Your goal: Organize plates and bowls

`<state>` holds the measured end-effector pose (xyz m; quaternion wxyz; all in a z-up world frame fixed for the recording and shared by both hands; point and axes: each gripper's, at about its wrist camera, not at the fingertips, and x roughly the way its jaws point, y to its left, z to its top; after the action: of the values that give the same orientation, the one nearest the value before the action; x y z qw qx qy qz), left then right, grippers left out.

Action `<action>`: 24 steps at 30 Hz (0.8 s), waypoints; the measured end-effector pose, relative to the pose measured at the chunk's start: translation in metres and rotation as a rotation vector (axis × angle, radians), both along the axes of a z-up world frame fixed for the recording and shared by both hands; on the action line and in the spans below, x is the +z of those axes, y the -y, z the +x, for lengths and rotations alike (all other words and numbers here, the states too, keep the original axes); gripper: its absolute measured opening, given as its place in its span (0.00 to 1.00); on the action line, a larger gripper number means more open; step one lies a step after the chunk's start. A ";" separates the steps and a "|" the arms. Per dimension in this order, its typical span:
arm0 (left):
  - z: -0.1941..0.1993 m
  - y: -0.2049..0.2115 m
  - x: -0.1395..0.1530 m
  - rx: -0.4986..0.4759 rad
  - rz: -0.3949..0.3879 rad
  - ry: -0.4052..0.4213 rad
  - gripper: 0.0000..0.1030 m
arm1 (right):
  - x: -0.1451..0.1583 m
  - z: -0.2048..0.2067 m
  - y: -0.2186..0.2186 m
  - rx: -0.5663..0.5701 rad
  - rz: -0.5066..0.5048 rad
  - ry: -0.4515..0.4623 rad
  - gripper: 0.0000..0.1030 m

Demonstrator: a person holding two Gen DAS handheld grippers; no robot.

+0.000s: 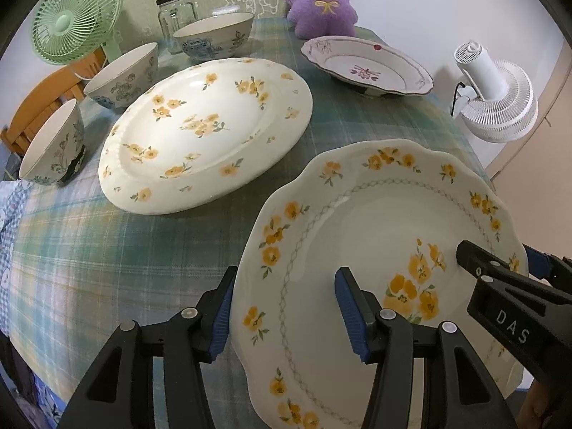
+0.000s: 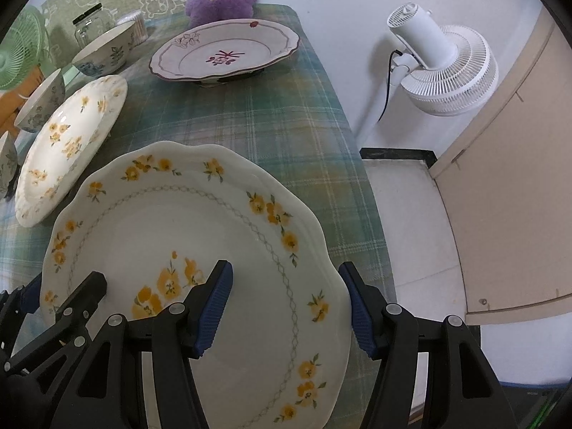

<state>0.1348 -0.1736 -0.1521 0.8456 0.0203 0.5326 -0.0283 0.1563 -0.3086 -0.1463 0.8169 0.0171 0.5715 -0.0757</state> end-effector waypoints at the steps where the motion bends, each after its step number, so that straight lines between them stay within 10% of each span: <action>1: 0.000 0.000 0.000 0.003 0.000 0.001 0.53 | 0.000 0.000 0.001 -0.001 0.007 -0.001 0.63; 7: 0.000 0.000 0.000 0.002 -0.003 -0.010 0.56 | 0.000 0.000 0.004 0.003 0.025 0.005 0.63; 12: -0.002 0.002 0.001 -0.006 0.013 -0.017 0.82 | 0.001 -0.001 0.006 -0.002 0.020 -0.006 0.67; 24: -0.013 -0.005 0.025 -0.037 -0.003 0.029 0.84 | 0.033 -0.014 -0.001 -0.005 0.006 0.059 0.76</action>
<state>0.1219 -0.1683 -0.1273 0.8528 0.0292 0.5196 -0.0444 0.1422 -0.3079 -0.1136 0.8331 0.0232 0.5475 -0.0757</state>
